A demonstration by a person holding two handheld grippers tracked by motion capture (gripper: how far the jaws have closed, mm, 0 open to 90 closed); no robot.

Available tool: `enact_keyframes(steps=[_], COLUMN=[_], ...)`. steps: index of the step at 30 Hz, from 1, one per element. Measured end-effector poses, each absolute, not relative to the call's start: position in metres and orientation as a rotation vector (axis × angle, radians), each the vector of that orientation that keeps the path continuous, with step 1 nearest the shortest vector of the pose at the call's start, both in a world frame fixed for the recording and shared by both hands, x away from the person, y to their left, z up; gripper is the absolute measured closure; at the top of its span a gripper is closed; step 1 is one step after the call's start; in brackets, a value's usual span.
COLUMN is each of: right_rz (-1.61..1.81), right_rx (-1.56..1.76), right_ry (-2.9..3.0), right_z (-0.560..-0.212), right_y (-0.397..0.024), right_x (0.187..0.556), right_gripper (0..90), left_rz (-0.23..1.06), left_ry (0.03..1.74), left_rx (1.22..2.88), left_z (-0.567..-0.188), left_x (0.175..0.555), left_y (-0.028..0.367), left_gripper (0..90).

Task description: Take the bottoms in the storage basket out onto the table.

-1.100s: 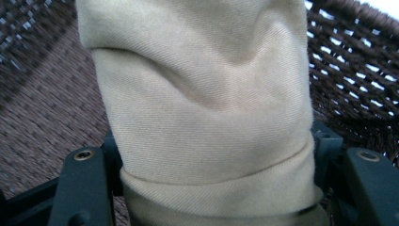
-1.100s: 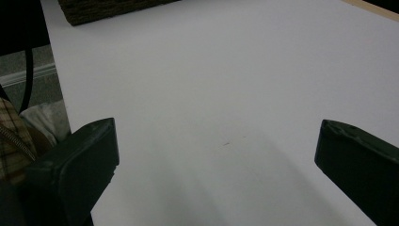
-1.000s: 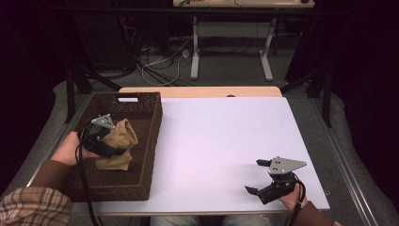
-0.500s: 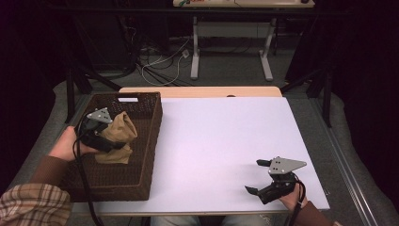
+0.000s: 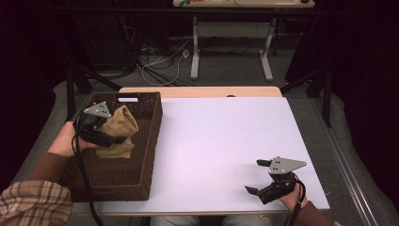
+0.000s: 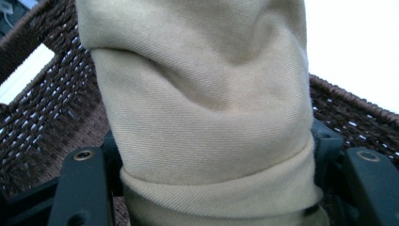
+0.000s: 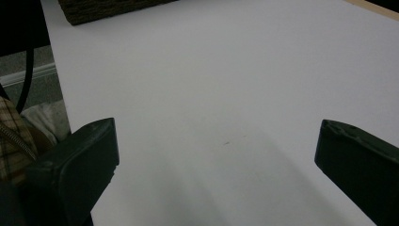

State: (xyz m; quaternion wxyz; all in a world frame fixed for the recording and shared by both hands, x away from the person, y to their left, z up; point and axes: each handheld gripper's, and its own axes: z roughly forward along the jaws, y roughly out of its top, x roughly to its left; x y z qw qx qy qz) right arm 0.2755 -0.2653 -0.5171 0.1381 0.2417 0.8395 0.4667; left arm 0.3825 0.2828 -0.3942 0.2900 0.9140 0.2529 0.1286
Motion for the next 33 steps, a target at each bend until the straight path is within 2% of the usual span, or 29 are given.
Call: enact_keyframes(steps=[33], right_rz=[1.349], right_rx=[0.699], right_ry=[2.428], right_z=[-0.517], right_y=[-0.266], right_x=[0.276], right_gripper=[0.0], left_rz=[0.362], left_ry=[0.608], left_rx=[2.335], left_z=[-0.371], left_x=[0.382], left_y=[0.265], left_gripper=[32.5])
